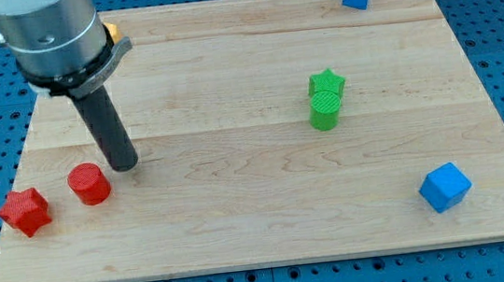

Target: Push the red circle into the red star

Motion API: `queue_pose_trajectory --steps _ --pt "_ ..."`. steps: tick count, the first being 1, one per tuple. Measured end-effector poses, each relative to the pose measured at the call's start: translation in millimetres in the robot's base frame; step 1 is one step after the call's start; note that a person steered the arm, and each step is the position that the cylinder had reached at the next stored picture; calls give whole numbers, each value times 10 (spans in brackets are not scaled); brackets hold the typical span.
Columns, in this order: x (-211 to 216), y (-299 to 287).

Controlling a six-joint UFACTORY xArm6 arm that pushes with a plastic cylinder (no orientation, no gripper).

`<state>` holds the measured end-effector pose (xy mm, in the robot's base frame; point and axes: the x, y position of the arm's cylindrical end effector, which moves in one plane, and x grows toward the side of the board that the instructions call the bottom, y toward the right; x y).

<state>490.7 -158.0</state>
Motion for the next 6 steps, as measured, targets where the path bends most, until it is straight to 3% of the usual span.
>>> queue_pose_trajectory --steps 4,5,6 --pt "263 -300" --pt "309 558" --pt "781 1753"
